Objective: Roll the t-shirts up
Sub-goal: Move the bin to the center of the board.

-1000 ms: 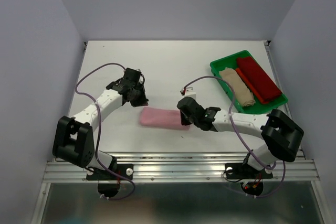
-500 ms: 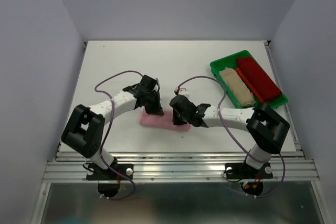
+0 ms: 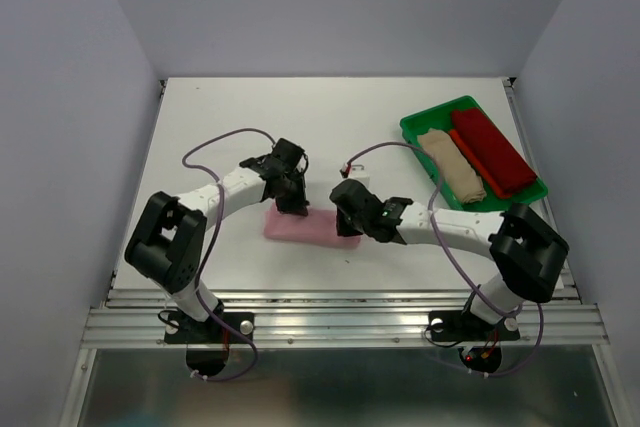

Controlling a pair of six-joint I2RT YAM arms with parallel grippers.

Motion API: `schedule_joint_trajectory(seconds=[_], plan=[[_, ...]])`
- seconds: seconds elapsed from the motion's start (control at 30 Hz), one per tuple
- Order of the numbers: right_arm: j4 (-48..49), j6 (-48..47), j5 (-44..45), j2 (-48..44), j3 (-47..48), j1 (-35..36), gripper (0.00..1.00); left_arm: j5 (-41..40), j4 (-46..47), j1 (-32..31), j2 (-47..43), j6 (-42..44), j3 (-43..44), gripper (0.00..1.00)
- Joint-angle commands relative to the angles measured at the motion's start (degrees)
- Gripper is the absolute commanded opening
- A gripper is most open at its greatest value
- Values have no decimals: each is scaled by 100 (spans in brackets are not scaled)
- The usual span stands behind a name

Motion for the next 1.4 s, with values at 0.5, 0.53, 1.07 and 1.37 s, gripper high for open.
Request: schedule_joint_trajectory(seconds=[0.5,0.53,1.07,1.37], plan=[[-856,-1291,887,-1168,697,-2620,27,-866,-987,713,-1048,653,1552,0],[-847,-1334,825,-1080,793,-2796,29,-857,-987,757,-1049,662,1543,0],[-548,-1353,-72,2268,4388,-4353,81,-698,-961,845,-996,662,1472,5],[-601,-1159,-651,3420,5224,-4415,83,-769,-1005,854,-926,688,1481,11]])
